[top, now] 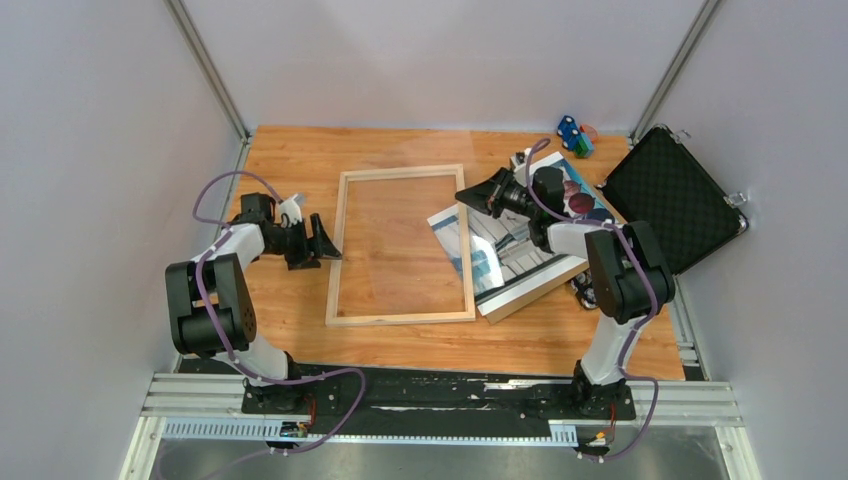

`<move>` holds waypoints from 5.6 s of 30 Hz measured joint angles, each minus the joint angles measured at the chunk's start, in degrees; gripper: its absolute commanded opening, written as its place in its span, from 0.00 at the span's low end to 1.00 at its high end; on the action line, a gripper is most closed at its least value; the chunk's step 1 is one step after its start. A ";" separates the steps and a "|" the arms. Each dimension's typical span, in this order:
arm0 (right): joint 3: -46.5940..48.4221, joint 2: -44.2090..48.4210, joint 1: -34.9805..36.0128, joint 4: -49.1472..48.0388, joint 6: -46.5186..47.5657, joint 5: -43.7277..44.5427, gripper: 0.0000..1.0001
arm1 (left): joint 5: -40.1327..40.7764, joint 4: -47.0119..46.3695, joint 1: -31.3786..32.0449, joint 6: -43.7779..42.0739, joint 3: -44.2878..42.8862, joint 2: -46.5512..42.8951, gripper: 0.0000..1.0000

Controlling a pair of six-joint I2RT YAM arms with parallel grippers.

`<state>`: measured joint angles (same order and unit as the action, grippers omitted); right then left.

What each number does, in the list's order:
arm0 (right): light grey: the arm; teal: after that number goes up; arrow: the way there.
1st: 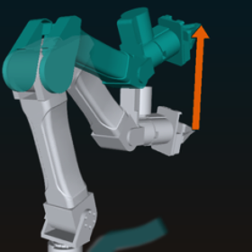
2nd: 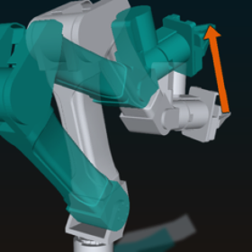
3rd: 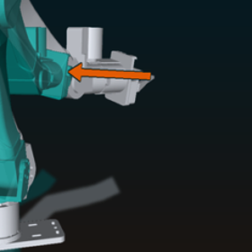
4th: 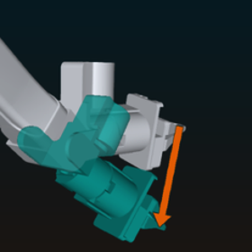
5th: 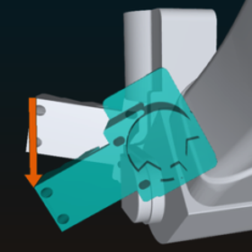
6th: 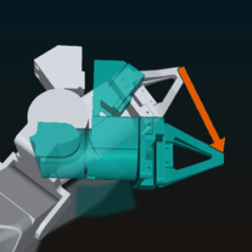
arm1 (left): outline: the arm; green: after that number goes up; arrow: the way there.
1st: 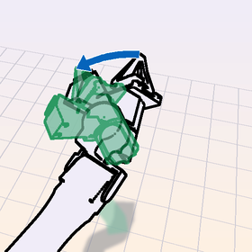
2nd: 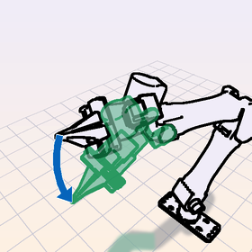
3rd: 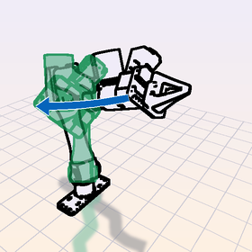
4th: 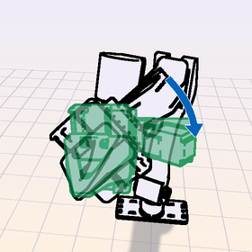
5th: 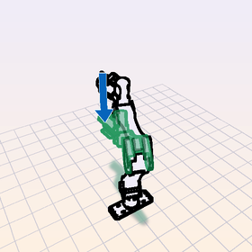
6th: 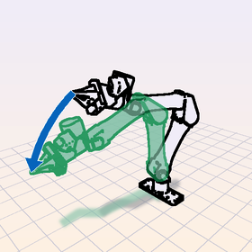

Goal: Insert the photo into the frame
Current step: Place the photo frame item in the photo frame.

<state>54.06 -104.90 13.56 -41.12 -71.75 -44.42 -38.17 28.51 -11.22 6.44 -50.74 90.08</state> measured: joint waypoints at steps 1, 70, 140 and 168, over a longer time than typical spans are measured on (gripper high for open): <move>0.00 -0.37 0.35 -0.61 -0.68 0.09 0.00 | -0.33 0.02 0.00 -0.39 0.00 0.00 0.86; 1.79 -1.99 3.19 -10.84 -8.07 -2.89 0.00 | -34.71 -65.77 4.48 39.78 0.50 17.14 0.18; 2.82 2.56 2.64 6.16 9.16 -11.04 0.00 | -26.08 13.16 2.75 -14.14 -29.68 16.92 1.00; 4.98 -9.29 4.72 -3.67 -4.42 -8.68 0.00 | -11.61 1.92 -5.70 -10.12 -14.01 7.61 1.00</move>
<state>59.05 -114.19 18.28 -44.80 -76.16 -53.10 -49.78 30.44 -16.93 -3.68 -64.75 97.69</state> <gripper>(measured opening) 0.003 0.998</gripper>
